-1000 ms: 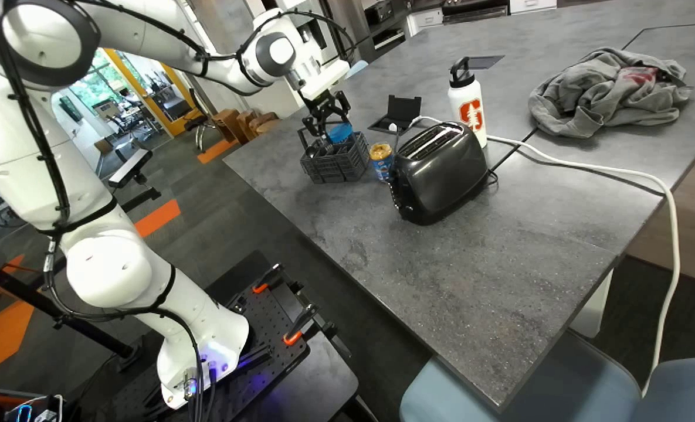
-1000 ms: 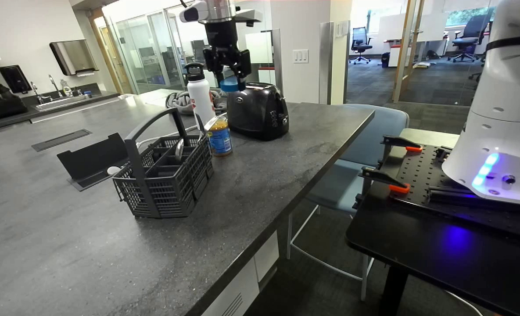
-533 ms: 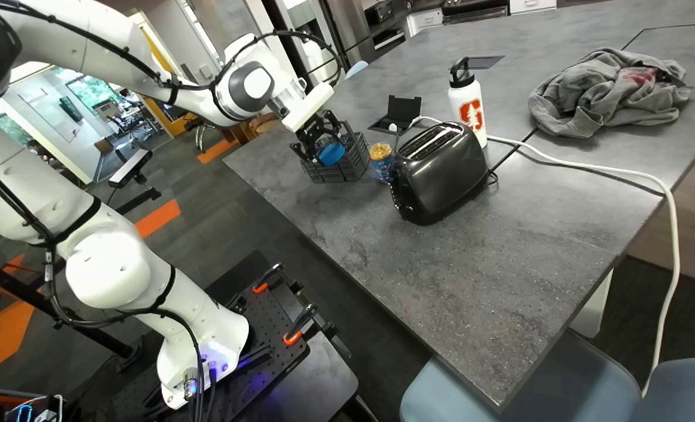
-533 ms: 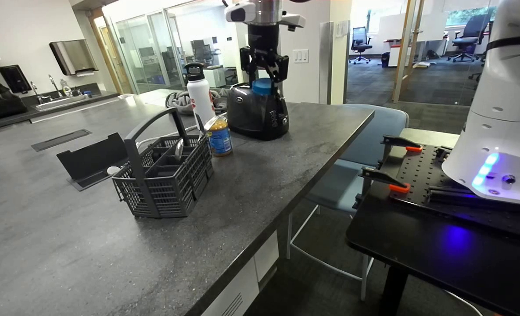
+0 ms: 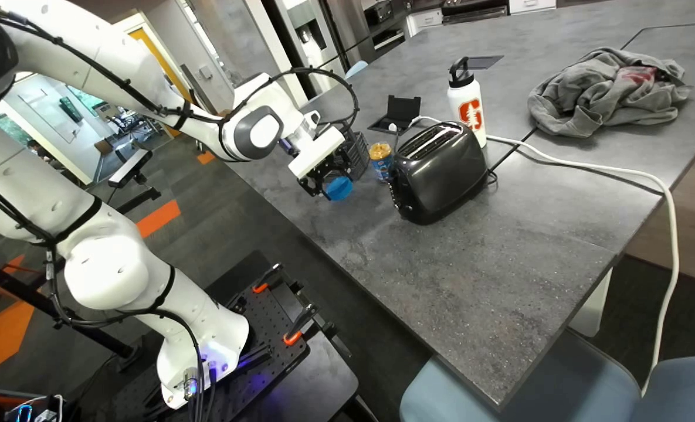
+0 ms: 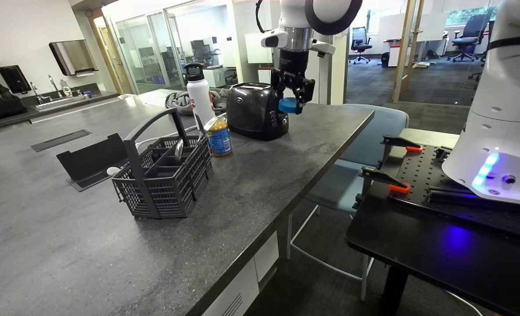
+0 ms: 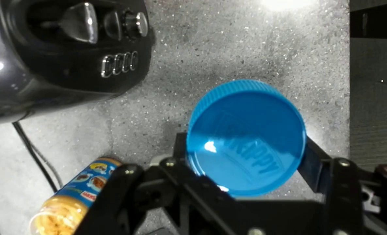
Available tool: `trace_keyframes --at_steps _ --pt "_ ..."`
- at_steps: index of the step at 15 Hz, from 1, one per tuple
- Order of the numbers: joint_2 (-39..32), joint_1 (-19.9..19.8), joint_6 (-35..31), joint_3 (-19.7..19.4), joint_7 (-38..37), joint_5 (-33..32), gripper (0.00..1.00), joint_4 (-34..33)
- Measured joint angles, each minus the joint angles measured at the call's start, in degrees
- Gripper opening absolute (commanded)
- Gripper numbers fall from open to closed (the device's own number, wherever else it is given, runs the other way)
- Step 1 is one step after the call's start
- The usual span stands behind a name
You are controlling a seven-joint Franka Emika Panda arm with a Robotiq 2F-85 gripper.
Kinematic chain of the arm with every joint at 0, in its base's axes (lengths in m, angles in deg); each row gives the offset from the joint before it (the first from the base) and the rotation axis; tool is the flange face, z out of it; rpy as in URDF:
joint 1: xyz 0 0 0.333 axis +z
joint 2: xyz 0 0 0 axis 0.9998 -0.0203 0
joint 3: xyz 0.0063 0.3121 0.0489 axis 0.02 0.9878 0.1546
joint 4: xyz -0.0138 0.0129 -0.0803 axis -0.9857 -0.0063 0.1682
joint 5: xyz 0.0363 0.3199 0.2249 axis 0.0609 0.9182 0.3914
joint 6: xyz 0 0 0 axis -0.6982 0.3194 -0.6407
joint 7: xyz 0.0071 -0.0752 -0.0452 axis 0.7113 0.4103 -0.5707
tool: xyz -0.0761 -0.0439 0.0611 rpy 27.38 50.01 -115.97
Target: Take the lid off the bottle and put it on the counter
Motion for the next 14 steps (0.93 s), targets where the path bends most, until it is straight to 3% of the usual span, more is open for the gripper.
trace_keyframes --at_steps 8,14 --pt "-11.18 0.16 -0.34 2.4 -0.09 -1.6 0.55 -4.81" --pt "-21.4 -0.03 -5.57 4.07 -0.01 -2.61 0.55 -10.06"
